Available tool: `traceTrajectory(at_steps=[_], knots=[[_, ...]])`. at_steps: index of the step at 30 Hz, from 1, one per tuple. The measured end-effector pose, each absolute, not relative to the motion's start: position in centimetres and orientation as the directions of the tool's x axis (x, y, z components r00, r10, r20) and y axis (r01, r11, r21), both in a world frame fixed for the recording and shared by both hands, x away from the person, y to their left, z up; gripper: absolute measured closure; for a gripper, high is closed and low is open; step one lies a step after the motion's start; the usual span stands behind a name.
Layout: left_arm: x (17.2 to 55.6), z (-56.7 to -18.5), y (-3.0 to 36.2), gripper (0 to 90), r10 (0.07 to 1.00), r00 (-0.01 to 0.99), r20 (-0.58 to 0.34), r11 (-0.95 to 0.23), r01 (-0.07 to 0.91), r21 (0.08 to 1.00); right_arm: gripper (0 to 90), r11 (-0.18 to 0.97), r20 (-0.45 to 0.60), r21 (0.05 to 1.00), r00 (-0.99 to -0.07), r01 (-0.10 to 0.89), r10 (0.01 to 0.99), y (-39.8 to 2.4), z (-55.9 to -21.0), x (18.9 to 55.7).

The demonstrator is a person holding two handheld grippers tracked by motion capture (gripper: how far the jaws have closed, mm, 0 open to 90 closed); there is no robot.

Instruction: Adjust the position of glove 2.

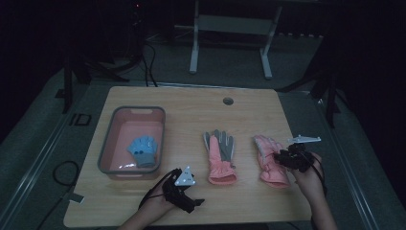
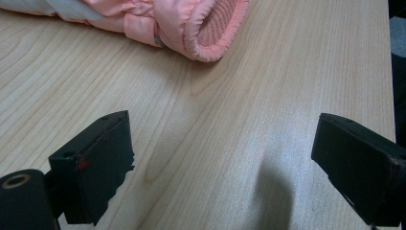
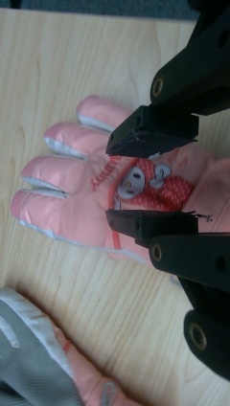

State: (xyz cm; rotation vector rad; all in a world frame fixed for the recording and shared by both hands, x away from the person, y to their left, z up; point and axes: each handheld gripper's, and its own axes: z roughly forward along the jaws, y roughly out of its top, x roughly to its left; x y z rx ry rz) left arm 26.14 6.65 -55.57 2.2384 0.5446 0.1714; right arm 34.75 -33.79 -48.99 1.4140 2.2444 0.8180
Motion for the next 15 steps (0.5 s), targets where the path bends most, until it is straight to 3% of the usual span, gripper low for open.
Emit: traceTrajectory(at_steps=[11,13,15], knots=[[26.2,-55.6,6.6,7.3,0.437,0.898,-0.054,-0.584,0.328,0.743,57.8,0.352,0.050,0.561,-0.455,0.749,0.889,-34.1,-50.5,35.6],[26.2,-55.7,6.6,7.3,0.437,0.898,-0.056,-0.583,0.330,0.742,58.2,0.346,0.054,0.547,-0.445,0.762,0.894,-34.1,-51.1,35.7],[26.2,-55.7,6.6,7.3,0.437,0.898,-0.054,-0.584,0.329,0.742,65.3,0.334,0.068,0.550,-0.439,0.766,0.896,-34.0,-51.6,35.7]])
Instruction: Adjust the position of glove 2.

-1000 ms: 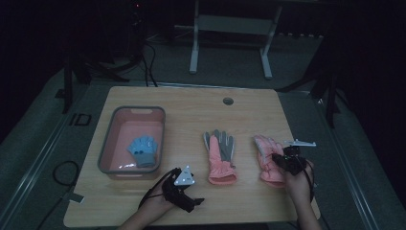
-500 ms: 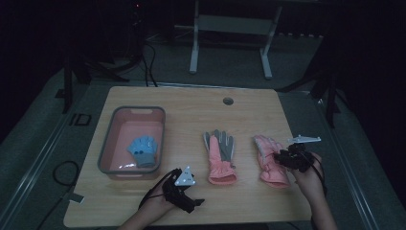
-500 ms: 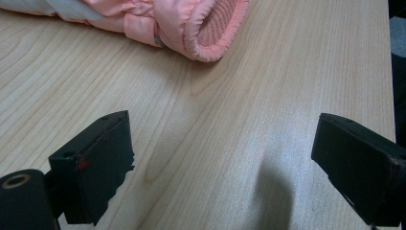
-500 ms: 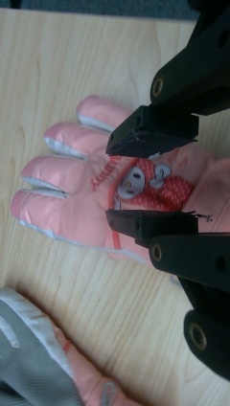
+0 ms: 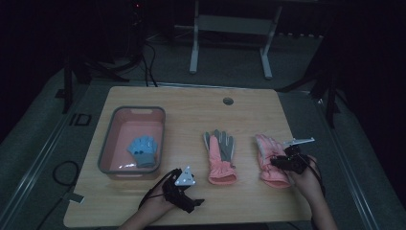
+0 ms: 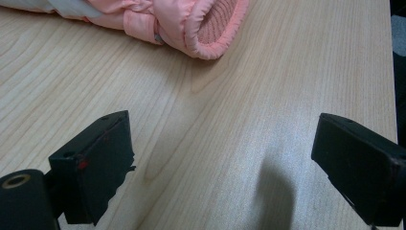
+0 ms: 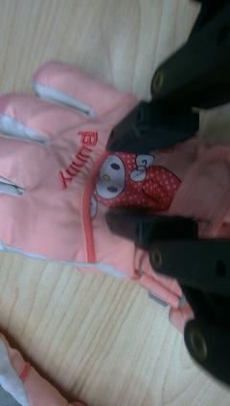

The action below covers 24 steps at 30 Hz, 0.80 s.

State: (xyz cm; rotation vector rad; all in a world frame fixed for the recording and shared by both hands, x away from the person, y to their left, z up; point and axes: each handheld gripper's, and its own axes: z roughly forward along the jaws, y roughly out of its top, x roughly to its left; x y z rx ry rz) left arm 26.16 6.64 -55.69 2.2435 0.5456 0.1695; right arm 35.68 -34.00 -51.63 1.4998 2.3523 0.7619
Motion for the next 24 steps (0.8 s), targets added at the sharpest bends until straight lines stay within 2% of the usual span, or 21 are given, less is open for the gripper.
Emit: traceTrajectory(at_steps=[2,6,9,16,24], knots=[[26.2,-55.7,6.6,7.3,0.436,0.899,-0.054,-0.585,0.329,0.741,76.0,0.345,0.058,0.560,-0.451,0.753,0.891,-33.6,-51.9,35.5],[26.2,-55.7,6.6,7.3,0.435,0.899,-0.056,-0.586,0.330,0.740,85.4,0.372,-0.014,0.578,-0.446,0.727,0.895,-32.6,-52.1,35.0],[26.2,-55.7,6.6,7.3,0.434,0.899,-0.053,-0.585,0.327,0.743,88.5,0.371,-0.046,0.600,-0.432,0.709,0.901,-32.3,-52.0,34.6],[26.2,-55.6,6.6,7.3,0.437,0.898,-0.055,-0.582,0.329,0.743,89.5,0.307,-0.012,0.648,-0.393,0.697,0.919,-32.7,-50.1,34.1],[26.2,-55.6,6.6,7.3,0.437,0.898,-0.052,-0.583,0.326,0.744,89.5,0.291,0.009,0.707,-0.420,0.645,0.907,-30.9,-46.2,33.2]])
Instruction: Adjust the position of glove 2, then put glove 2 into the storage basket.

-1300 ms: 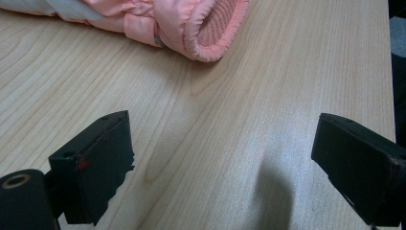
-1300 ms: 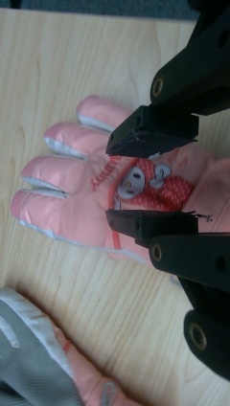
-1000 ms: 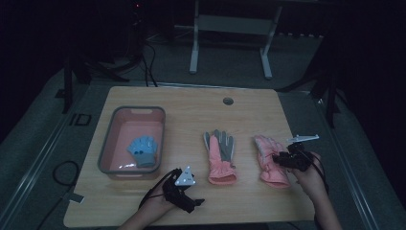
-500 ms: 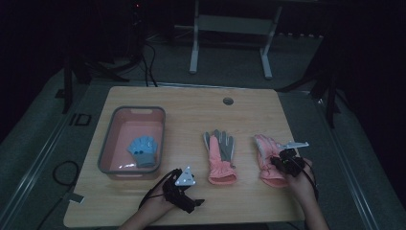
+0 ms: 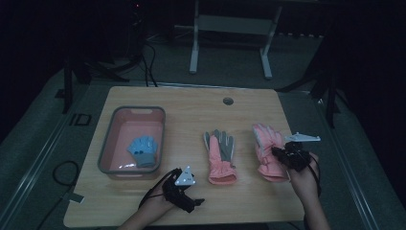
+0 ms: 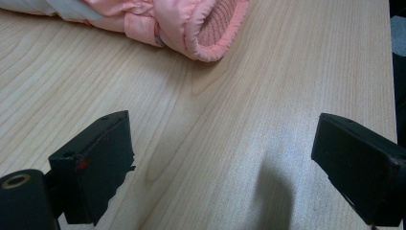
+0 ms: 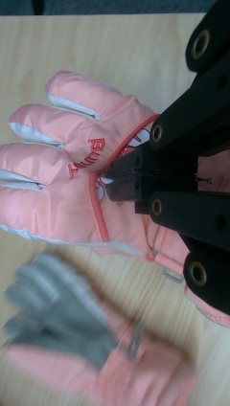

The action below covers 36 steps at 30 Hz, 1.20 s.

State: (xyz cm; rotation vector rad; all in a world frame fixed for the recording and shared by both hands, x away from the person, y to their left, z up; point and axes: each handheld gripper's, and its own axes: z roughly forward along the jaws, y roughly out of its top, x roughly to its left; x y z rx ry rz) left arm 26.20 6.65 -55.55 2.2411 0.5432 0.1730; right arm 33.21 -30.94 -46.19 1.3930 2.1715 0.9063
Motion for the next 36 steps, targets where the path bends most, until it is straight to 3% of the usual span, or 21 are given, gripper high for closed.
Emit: traceTrajectory(at_steps=[8,19,27,36], knots=[[26.2,-55.4,6.6,7.3,0.435,0.899,-0.051,-0.578,0.322,0.749,89.5,0.285,0.021,0.758,-0.458,0.587,0.889,-27.6,-42.4,32.4],[26.2,-55.4,6.8,7.3,0.442,0.896,-0.036,-0.584,0.318,0.747,89.5,0.266,0.056,0.774,-0.482,0.574,0.874,-21.2,-40.6,32.0],[26.1,-55.3,6.9,7.3,0.445,0.895,-0.030,-0.583,0.315,0.748,89.5,0.273,0.075,0.745,-0.483,0.609,0.872,-17.2,-41.8,32.1],[26.1,-55.4,6.9,7.3,0.443,0.896,-0.032,-0.587,0.317,0.745,89.4,0.260,0.086,0.704,-0.443,0.661,0.892,-15.9,-44.5,32.7]])
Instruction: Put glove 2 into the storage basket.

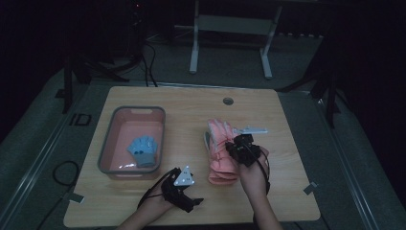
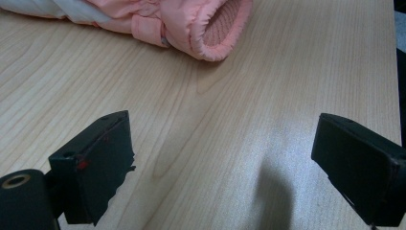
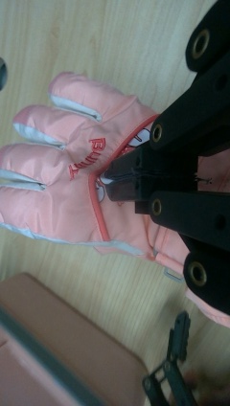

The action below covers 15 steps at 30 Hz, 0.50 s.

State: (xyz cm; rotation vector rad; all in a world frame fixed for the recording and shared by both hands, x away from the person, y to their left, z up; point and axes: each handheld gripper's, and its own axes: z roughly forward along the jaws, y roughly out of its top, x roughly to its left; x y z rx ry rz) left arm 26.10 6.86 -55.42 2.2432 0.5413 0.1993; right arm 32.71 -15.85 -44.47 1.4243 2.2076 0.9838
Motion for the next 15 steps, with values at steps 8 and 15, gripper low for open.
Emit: traceTrajectory(at_steps=[8,15], knots=[[26.2,-55.5,6.8,7.3,0.441,0.897,-0.036,-0.592,0.321,0.739,88.3,0.251,0.105,0.652,-0.414,0.715,0.904,-15.2,-48.0,33.9],[26.2,-55.5,6.8,7.3,0.446,0.894,-0.047,-0.584,0.330,0.741,83.5,0.243,0.129,0.651,-0.421,0.719,0.898,-15.2,-48.9,34.1]])
